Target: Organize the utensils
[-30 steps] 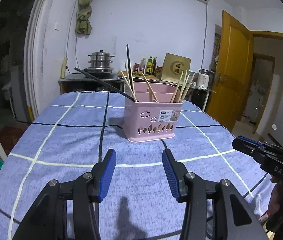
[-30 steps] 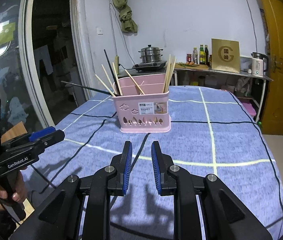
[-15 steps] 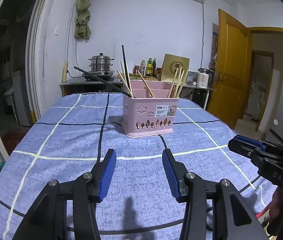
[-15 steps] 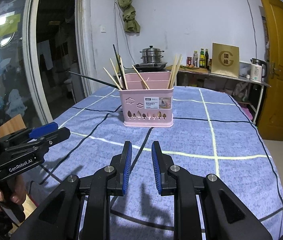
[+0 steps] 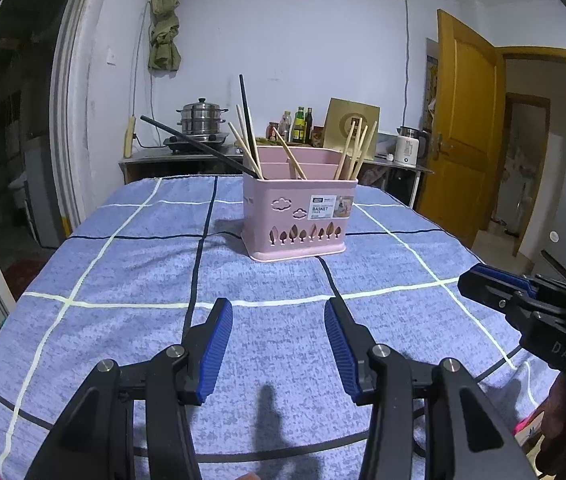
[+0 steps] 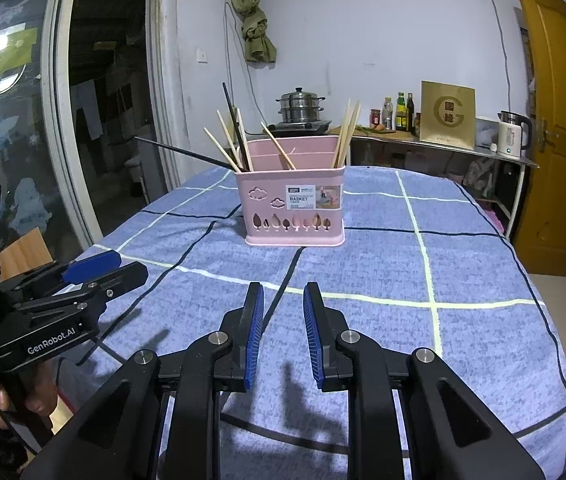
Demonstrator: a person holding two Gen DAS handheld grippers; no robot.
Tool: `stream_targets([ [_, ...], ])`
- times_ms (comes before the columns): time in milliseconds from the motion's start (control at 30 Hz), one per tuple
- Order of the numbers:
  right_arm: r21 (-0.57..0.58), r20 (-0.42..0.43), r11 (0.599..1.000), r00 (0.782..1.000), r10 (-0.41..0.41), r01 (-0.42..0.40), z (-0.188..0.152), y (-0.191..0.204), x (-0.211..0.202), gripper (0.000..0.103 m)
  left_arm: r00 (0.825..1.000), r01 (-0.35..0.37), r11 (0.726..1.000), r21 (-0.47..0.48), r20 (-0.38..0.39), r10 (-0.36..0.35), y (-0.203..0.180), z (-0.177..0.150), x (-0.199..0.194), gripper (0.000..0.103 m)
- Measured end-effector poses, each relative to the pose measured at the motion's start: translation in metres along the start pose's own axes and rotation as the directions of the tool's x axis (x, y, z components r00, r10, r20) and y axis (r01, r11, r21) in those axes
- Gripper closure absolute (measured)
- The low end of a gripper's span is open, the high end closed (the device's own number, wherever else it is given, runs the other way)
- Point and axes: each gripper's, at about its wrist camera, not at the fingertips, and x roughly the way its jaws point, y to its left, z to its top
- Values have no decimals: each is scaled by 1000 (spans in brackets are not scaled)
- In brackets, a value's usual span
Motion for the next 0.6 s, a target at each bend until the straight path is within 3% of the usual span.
stream_targets([
  [600,0,1,1000,1000,-3,3,0,-1,1,82,1000,-5,1000,6,-1,5,-2,-3,2,55],
])
